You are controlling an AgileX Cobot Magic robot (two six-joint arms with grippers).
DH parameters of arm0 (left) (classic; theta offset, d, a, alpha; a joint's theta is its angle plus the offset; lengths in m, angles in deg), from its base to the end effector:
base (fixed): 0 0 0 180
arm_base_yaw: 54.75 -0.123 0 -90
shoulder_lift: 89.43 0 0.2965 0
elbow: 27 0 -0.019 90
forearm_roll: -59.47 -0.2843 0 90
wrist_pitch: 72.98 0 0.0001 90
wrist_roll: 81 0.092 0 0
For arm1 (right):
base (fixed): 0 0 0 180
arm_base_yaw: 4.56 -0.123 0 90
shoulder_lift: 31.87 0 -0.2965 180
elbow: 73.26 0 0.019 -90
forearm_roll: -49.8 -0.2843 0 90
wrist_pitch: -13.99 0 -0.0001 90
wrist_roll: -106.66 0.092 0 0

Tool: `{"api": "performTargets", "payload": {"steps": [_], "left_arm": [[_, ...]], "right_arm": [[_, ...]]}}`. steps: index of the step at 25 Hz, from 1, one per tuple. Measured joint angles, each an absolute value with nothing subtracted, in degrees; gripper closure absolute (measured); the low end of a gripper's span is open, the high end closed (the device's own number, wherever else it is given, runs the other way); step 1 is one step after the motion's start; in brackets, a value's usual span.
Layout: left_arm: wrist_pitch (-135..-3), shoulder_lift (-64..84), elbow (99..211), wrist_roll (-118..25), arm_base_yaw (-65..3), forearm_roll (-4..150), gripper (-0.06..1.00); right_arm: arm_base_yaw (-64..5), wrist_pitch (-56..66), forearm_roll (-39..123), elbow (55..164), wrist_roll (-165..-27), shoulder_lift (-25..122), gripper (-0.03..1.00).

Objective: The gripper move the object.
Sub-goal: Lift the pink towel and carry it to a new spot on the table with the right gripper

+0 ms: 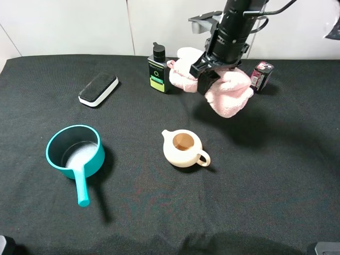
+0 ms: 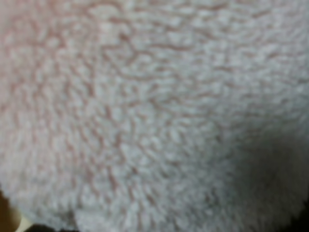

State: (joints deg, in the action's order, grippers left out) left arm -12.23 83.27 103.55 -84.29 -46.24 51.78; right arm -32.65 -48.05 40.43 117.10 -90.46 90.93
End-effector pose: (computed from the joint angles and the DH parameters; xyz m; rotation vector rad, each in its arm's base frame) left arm 0.0158 0.0085 0.2905 0.0875 2.0417 0.0322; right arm 0.3818 0.2188 0.1907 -1.0736 2.8556 0.2394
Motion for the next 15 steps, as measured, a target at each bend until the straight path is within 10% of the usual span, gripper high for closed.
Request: {"api": "performTargets", "payload": {"steps": [15], "left_arm": [[-12.3, 83.3, 103.5, -84.3, -46.2, 50.5, 0.13]], "right_arm": [[-34.8, -45.7, 40.5, 117.8, -100.3, 96.4, 0.57]]}}
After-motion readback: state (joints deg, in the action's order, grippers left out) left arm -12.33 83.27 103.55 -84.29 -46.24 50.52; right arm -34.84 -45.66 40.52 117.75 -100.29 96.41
